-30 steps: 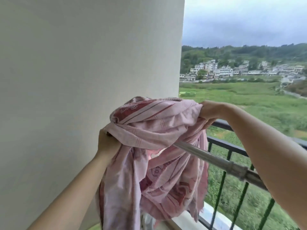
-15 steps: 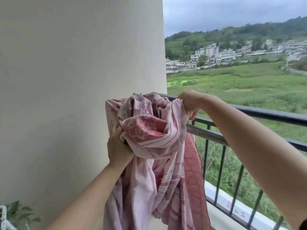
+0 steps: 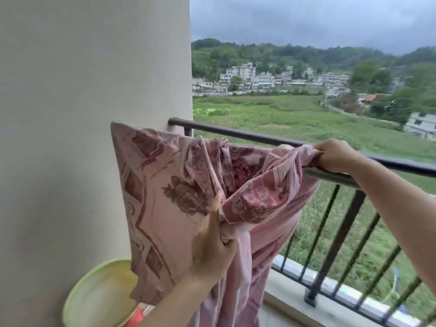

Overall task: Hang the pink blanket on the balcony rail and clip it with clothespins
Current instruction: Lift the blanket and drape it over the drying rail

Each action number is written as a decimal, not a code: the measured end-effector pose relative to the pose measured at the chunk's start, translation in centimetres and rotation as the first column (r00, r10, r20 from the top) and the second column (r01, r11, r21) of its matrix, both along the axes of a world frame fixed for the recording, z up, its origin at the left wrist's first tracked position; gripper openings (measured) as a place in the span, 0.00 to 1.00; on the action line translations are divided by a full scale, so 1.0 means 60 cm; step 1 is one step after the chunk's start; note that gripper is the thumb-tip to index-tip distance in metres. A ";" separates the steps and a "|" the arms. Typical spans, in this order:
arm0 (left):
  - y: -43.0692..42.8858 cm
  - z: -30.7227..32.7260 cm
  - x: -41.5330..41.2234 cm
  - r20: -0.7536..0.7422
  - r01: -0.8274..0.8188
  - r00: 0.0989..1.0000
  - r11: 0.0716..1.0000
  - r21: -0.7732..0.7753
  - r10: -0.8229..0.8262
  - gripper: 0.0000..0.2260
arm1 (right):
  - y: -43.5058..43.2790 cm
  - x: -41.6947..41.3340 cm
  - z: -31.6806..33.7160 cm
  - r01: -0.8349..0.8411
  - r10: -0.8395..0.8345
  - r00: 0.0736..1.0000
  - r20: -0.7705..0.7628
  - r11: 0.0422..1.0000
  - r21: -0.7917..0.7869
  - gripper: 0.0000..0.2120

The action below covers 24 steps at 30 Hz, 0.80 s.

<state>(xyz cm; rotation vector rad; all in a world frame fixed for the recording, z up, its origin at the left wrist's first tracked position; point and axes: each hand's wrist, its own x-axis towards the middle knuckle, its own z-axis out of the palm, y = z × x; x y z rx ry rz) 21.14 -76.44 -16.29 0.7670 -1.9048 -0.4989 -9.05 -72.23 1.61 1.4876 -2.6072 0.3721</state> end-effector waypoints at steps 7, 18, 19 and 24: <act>0.169 -0.031 -0.028 0.164 0.215 0.965 0.975 -0.052 -0.204 0.18 | 0.183 -0.024 0.027 0.174 -0.202 0.930 -0.308 0.978 -0.118 0.13; 0.395 0.084 -0.187 0.205 0.343 0.920 0.939 -0.008 -0.334 0.12 | 0.476 -0.177 0.025 0.493 -0.320 0.853 0.413 0.753 -0.435 0.12; 0.386 0.085 -0.197 0.178 0.318 0.932 0.948 0.011 -0.315 0.12 | 0.477 -0.186 0.025 0.492 -0.263 0.843 0.469 0.728 -0.477 0.13; 0.495 0.104 -0.332 0.135 0.364 0.914 0.919 0.151 -0.384 0.20 | 0.645 -0.287 0.031 0.558 -0.202 0.794 0.573 0.615 -0.557 0.22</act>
